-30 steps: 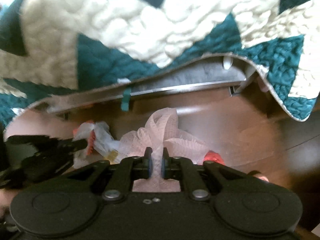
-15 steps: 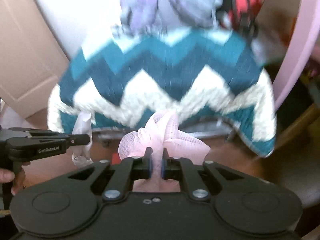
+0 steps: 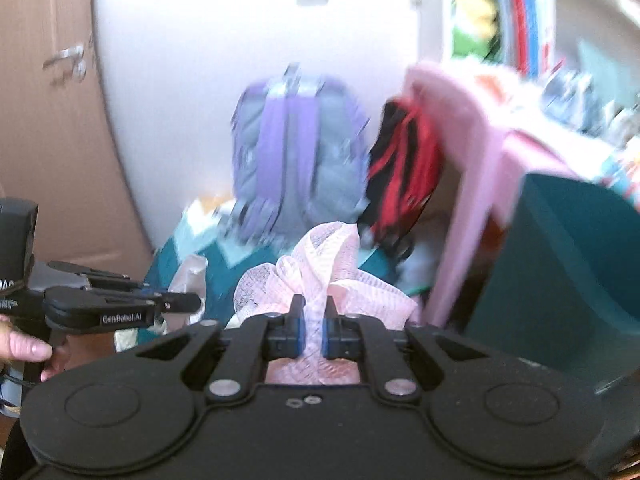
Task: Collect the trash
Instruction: 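Carry tissue and pink mesh bag with both tools over the teal wastebasket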
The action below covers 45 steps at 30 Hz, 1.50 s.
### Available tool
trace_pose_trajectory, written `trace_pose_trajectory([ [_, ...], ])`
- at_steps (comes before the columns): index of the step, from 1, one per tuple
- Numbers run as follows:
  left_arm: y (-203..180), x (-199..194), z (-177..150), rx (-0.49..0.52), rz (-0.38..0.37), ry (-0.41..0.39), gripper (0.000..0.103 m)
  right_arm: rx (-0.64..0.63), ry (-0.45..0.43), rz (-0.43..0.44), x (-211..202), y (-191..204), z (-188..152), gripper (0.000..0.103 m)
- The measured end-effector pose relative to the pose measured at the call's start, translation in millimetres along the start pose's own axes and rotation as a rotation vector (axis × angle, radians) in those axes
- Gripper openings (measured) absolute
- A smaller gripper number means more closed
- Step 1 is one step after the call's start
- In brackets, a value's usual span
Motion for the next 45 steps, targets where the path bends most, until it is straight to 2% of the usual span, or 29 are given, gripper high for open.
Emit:
trace_pose_trajectory([
  [2, -28.6, -6.0, 20.3, 0.051, -0.028, -0.040, 0.005, -0.010, -0.050, -0.040, -19.3, -18.3, 20.3, 0.007],
  [6, -83.4, -9.3, 61.3, 0.092, -0.095, -0.100, 0.005, -0.025, -0.132, -0.137, -51.8, -61.3, 52.0, 0.007],
  [11, -160.6, -9.0, 108.1, 0.159, -0.191, -0.161, 0.005, -0.019, -0.177, -0.287, -71.4, -123.3, 64.1, 0.007],
  [15, -215.9, 0.6, 133.9, 0.188, -0.263, -0.191, 0.005, 0.013, -0.153, -0.371, -65.5, -166.4, 64.1, 0.007],
  [19, -263.4, 18.8, 153.3, 0.189, -0.310, -0.203, 0.005, 0.017, -0.114, -0.405, -58.3, -192.4, 54.6, 0.007],
  [23, -298.6, 45.9, 156.7, 0.204, -0.322, -0.193, 0.005, 0.010, -0.071, -0.416, -46.8, -209.0, 44.6, 0.007],
  [30, -324.0, 112.8, 147.0, 0.185, -0.301, -0.107, 0.005, 0.014, 0.022, -0.395, -24.2, -228.1, 26.5, 0.008],
  [36, -323.6, 159.8, 125.6, 0.179, -0.271, -0.002, 0.005, -0.011, 0.112, -0.377, -0.3, -233.8, 12.4, 0.011],
  [38, -322.8, 170.9, 117.6, 0.194, -0.259, 0.029, 0.005, -0.018, 0.142, -0.374, 6.8, -234.2, 7.8, 0.017],
  [44, -321.2, 191.1, 99.1, 0.231, -0.233, 0.082, 0.005, -0.016, 0.199, -0.360, 18.8, -237.2, -5.4, 0.021],
  [45, -320.8, 192.4, 98.0, 0.229, -0.234, 0.087, 0.005, -0.009, 0.201, -0.360, 19.3, -238.7, -6.2, 0.025],
])
Point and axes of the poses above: each gripper's, at about its wrist camera, not at the fingertips, and x roughly the way its jaws point, y to its left, z to its top, the point moved 4 cm from there along x, roughly the way its jaws point, and after that the axes turned 11 degrees about -y, right-handed, at the moved point
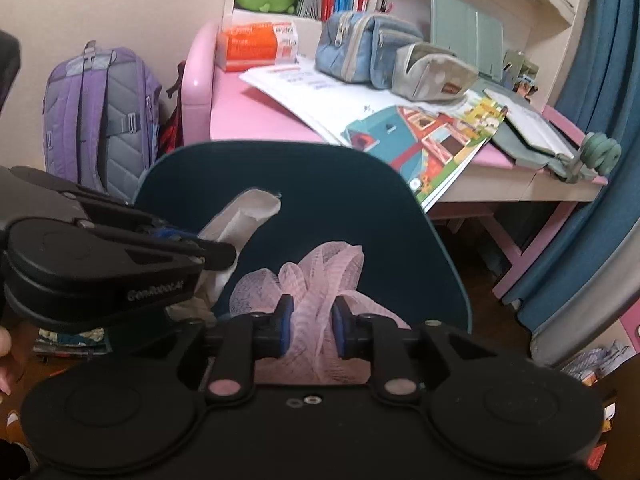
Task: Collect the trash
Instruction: 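Carry tissue and pink mesh bag with both tools over the teal wastebasket, then open both grippers to drop tissue and mesh bag into wastebasket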
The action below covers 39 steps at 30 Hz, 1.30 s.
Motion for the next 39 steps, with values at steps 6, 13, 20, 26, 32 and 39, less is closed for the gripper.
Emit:
trace_pose_trajectory([
  [6, 1.1, -1.2, -0.3, 0.001, -0.003, 0.003, 0.006, 0.039, -0.014, 0.008, -3.1, -6.4, 0.2, 0.037],
  [13, 5.8, -9.6, 0.5, -0.013, 0.013, 0.002, 0.027, 0.037, -0.038, 0.004, -22.4, -4.8, 0.6, 0.050],
  [20, 6.7, -46.3, 3.9, -0.008, 0.012, -0.071, 0.057, 0.048, -0.088, 0.026, -57.7, 6.4, 5.5, 0.053],
  [26, 17.4, -90.4, 2.3, 0.001, 0.038, -0.119, 0.069, 0.036, -0.131, 0.069, -89.1, 34.9, 12.4, 0.055],
  [32, 40.3, -137.8, -8.8, -0.003, 0.070, -0.143, 0.069, 0.017, -0.161, 0.133, -112.6, 76.0, 15.0, 0.057],
  [39, 82.2, -197.5, -35.7, -0.033, 0.125, -0.160, 0.069, 0.003, -0.171, 0.236, -123.5, 137.2, 7.5, 0.058],
])
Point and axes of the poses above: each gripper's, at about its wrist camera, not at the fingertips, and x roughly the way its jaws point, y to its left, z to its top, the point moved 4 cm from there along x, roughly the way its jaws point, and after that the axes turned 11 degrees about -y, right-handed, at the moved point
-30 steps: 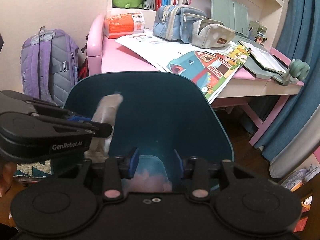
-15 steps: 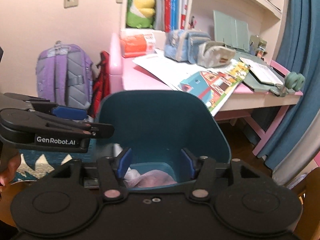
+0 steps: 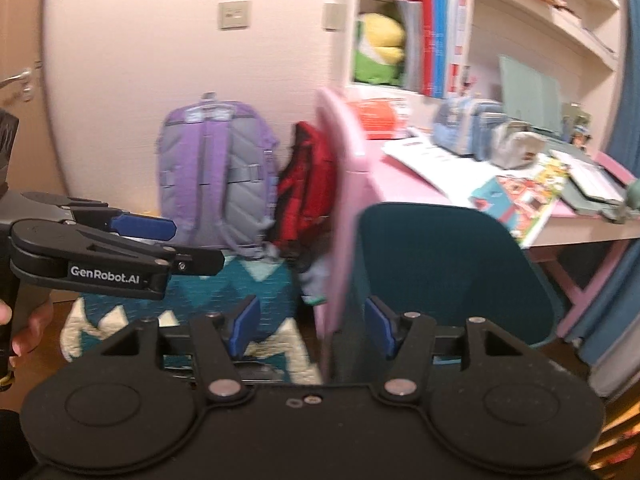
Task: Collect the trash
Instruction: 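Open both grippers to drop tissue and mesh bag into wastebasket, then move both tools back down to the trash pile under the bench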
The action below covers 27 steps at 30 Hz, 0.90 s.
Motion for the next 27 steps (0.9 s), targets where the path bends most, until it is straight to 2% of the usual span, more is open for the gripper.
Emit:
trace_pose_trajectory([
  [6, 47.4, -48.3, -24.0, -0.019, 0.049, -0.019, 0.074, -0.005, 0.006, 0.104, 16.2, 57.1, -13.9, 0.059],
  [8, 65.6, -63.0, -35.4, -0.031, 0.068, -0.023, 0.081, -0.005, 0.016, 0.141, 24.3, 74.6, -22.4, 0.059],
  [15, 132.2, -100.9, -89.7, -0.090, 0.158, 0.003, 0.086, 0.014, 0.075, 0.248, 67.5, 130.1, -62.2, 0.061],
  [20, 183.4, -116.4, -131.3, -0.170, 0.226, 0.023, 0.100, 0.012, 0.135, 0.273, 101.2, 161.2, -96.6, 0.062],
  [27, 243.0, -112.2, -191.5, -0.246, 0.283, 0.028, 0.101, 0.008, 0.210, 0.256, 158.8, 188.9, -154.3, 0.064],
])
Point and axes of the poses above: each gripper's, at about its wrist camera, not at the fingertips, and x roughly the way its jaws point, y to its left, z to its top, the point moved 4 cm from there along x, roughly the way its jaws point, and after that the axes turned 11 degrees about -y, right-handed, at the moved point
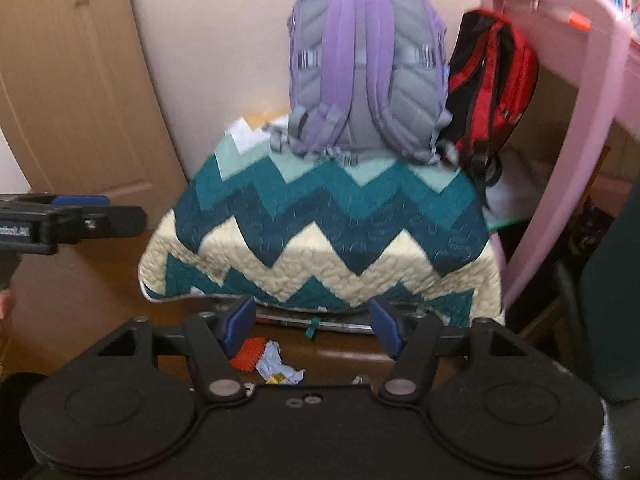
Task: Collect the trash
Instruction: 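Move both tools back down to the trash pile under the bench, then grasp orange foam net with left gripper while right gripper grasps clear plastic bag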
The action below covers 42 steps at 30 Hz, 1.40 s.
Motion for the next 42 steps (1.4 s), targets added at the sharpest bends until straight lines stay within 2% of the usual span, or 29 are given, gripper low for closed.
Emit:
trace_pose_trajectory([
  [5, 36.2, 28.7, -35.4, -0.004, 0.052, 0.041, 0.101, 0.054, 0.072, -0.024, 57.7, -9.4, -31.0, 0.065],
  [11, 71.6, 73.7, -82.9, 0.011, 0.092, 0.139, 0.101, 0.067, 0.142, -0.045, 126.1, -18.3, -62.4, 0.065],
  [16, 103.4, 117.9, -128.8, -0.038, 0.144, 0.250, 0.101, 0.095, 0.242, -0.068, 184.8, -30.0, -96.7, 0.065],
  [20, 129.0, 159.4, -172.9, -0.070, 0.219, 0.384, 0.101, 0.084, 0.334, -0.127, 230.6, -43.9, -128.1, 0.065],
  [25, 161.0, 203.6, -218.4, -0.119, 0.313, 0.486, 0.101, 0.106, 0.429, -0.166, 276.7, -62.0, -164.0, 0.065],
  [27, 173.3, 219.0, -232.1, -0.128, 0.366, 0.512, 0.100, 0.105, 0.468, -0.174, 292.3, -68.3, -178.8, 0.064],
  [30, 192.1, 238.3, -250.9, -0.152, 0.414, 0.503, 0.100, 0.107, 0.516, -0.172, 313.2, -75.9, -198.5, 0.064],
  [36, 221.5, 273.6, -290.3, -0.204, 0.410, 0.542, 0.100, 0.127, 0.598, -0.146, 351.8, -81.6, -232.8, 0.064],
  [42, 249.1, 305.8, -331.3, -0.308, 0.398, 0.614, 0.100, 0.160, 0.654, -0.132, 383.5, -82.6, -262.2, 0.064],
])
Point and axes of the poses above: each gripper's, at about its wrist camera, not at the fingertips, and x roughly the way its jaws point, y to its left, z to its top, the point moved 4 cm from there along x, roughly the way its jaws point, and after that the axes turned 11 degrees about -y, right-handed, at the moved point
